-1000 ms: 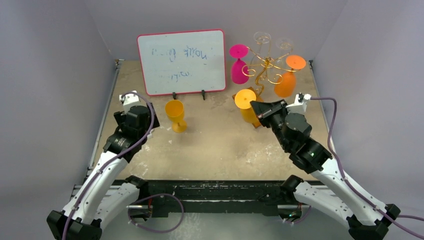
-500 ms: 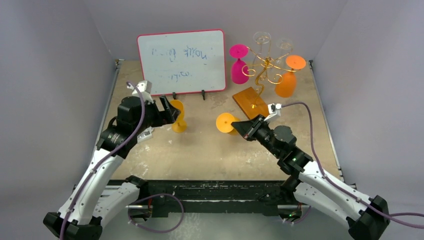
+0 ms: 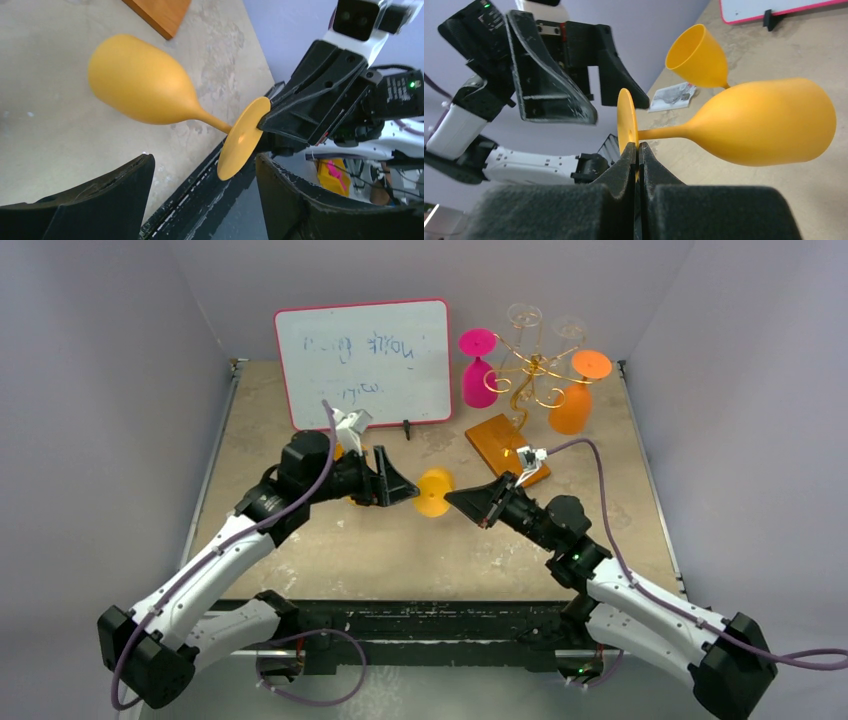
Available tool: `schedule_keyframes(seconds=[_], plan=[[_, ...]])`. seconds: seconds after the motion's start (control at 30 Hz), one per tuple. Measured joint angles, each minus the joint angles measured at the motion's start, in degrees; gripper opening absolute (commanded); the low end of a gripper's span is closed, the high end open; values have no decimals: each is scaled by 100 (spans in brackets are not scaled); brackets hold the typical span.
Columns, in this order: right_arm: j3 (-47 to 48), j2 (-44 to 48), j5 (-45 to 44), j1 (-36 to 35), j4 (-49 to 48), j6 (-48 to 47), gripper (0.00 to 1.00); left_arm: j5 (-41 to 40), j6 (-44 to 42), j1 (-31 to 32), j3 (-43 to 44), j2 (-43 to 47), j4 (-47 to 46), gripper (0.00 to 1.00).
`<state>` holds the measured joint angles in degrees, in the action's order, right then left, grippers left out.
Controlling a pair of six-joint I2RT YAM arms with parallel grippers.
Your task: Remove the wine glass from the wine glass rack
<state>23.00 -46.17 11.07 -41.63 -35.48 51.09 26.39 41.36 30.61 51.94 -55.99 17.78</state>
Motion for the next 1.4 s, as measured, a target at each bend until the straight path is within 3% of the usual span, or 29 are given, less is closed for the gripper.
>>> schedule_keyframes(seconds=[0.1, 0.23, 0.4, 0.6, 0.77, 0.87, 1.03, 1.13, 1.4], plan=[[0, -107, 229, 0, -205, -37, 0, 4, 7, 343, -15, -212, -103, 65], [0, -343, 581, 0, -391, -76, 0, 4, 57, 404, -52, -254, -264, 40], [0, -586, 839, 0, -518, -72, 0, 11, 94, 413, -55, -286, -391, 21], [-2, -592, 922, 0, -734, -28, 0, 223, 11, 431, -55, -286, -376, 36], [-15, -584, 929, 0, -861, 15, 0, 564, -197, 444, -52, -313, -223, 0], [-63, -597, 929, 17, -817, 26, 11, 752, -339, 463, -31, -302, -177, 0], [-70, -597, 962, 13, -855, 37, 42, 813, -437, 481, 2, -289, -129, 0], [-90, -557, 979, 11, -946, 59, 55, 798, -455, 481, 2, -280, -85, 0], [-699, -205, 1241, 11, -1565, 111, 64, 861, -369, 483, 2, -109, -363, 0]])
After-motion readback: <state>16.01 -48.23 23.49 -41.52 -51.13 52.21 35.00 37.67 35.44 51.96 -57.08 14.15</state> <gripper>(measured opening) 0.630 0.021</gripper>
